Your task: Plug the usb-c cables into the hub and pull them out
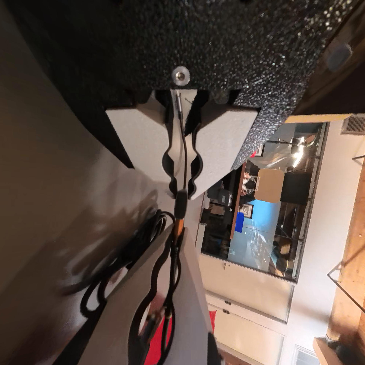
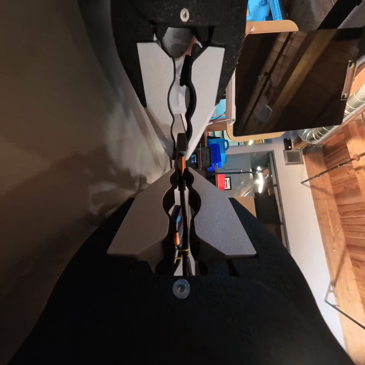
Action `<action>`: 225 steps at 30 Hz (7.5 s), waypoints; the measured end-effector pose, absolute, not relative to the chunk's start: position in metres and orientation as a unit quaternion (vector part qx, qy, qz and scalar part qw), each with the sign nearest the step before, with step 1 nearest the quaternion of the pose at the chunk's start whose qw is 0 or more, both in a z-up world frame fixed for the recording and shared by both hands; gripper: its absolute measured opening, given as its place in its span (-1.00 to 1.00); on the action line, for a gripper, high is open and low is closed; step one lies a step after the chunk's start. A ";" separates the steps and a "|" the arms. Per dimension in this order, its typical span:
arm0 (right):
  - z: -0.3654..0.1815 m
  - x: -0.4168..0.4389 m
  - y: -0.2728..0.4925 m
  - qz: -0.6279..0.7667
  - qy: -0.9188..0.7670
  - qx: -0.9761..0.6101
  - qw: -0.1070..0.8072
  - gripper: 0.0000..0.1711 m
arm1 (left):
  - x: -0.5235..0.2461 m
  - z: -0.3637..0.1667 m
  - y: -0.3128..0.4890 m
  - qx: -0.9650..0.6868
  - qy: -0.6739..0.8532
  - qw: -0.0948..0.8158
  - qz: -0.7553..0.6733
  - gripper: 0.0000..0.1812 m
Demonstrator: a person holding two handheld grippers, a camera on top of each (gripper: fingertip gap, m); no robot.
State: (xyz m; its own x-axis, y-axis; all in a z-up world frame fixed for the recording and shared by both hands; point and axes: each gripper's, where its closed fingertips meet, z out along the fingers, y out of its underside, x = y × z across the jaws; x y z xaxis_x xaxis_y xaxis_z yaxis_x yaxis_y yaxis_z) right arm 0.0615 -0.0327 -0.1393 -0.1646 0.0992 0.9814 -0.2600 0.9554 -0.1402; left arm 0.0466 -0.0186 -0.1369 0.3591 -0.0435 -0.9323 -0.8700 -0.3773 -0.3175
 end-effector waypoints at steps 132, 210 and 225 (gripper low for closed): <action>0.012 0.159 0.150 0.106 -0.729 -0.350 0.578 -0.33 | 0.058 -0.123 -0.075 -0.689 0.327 0.534 0.366 -0.91; -0.147 0.077 -0.125 0.315 -0.810 0.073 0.489 -0.52 | 0.125 -0.120 -0.107 -0.602 0.441 0.616 0.252 -0.92; 0.051 0.114 0.119 0.188 -0.706 -0.257 0.632 -0.90 | 0.100 -0.099 -0.098 -0.630 0.342 0.665 0.211 -0.60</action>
